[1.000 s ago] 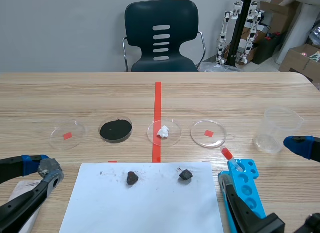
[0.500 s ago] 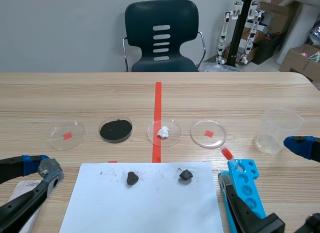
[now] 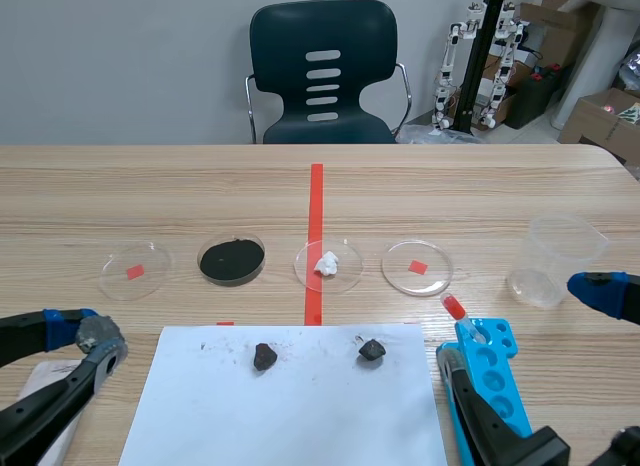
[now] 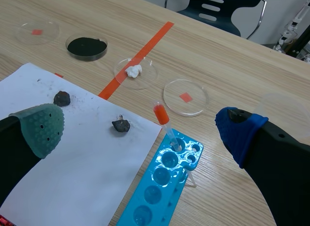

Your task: Rub the mineral on the streak plate below the first streak

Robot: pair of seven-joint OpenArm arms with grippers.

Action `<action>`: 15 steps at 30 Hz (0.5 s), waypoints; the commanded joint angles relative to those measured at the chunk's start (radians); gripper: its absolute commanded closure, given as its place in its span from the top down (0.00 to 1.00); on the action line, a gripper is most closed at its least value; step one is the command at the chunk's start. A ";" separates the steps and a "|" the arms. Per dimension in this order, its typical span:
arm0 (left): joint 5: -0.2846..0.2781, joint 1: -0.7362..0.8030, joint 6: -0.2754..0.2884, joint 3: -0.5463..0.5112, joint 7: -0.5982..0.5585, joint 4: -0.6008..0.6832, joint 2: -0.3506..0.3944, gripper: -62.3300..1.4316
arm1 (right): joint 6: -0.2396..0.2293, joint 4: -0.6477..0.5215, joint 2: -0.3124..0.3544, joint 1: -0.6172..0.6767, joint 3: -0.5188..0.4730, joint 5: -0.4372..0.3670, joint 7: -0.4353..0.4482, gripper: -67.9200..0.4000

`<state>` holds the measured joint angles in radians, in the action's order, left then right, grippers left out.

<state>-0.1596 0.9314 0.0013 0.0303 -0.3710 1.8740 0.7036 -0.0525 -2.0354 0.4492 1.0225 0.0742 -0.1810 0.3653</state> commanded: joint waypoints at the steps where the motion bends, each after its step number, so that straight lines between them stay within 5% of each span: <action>1: -0.047 -0.035 -0.003 0.001 0.016 0.015 -0.011 0.13 | 0.000 -0.005 0.008 -0.009 -0.002 -0.006 0.015 1.00; 5: -0.167 -0.118 -0.003 0.001 0.236 0.012 -0.011 0.13 | 0.000 -0.005 0.008 -0.009 -0.002 -0.006 0.015 1.00; 15: -0.301 -0.358 -0.006 0.003 0.786 -0.030 -0.044 0.13 | 0.000 -0.005 0.008 -0.009 -0.002 -0.006 0.015 1.00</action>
<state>-0.4477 0.5789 -0.0032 0.0303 0.4160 1.8400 0.6765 -0.0525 -2.0354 0.4492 1.0225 0.0742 -0.1810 0.3653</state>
